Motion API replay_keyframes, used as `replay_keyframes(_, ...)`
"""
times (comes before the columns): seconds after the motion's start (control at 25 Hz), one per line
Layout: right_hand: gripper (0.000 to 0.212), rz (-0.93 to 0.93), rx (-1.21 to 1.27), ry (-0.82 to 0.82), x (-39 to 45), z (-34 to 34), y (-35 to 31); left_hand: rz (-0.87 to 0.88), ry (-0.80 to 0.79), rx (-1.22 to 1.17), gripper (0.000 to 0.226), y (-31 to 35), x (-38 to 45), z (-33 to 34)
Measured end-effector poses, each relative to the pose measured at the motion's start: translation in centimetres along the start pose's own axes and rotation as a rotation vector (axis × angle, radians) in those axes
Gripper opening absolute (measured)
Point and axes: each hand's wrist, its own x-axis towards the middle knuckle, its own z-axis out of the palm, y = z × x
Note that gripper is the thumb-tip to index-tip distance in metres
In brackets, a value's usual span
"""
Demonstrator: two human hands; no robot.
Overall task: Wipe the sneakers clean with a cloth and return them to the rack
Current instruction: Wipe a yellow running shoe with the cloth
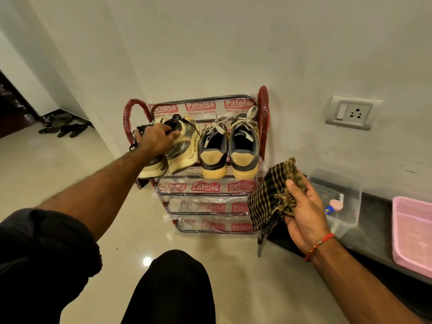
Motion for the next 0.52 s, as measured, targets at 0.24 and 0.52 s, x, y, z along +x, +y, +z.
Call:
replay_keyframes(0.24,0.024,0.044,0.073,0.029,-0.7,-0.6,-1.4,0.094,0.208,-0.071,0.038,1.9,-3.3,-6.1)
replay_keyframes(0.52,0.035,0.228,0.171,-0.049,-4.2,-1.2,-4.7,0.190,0.191,-0.224,0.036,7.7,-12.5,-11.8)
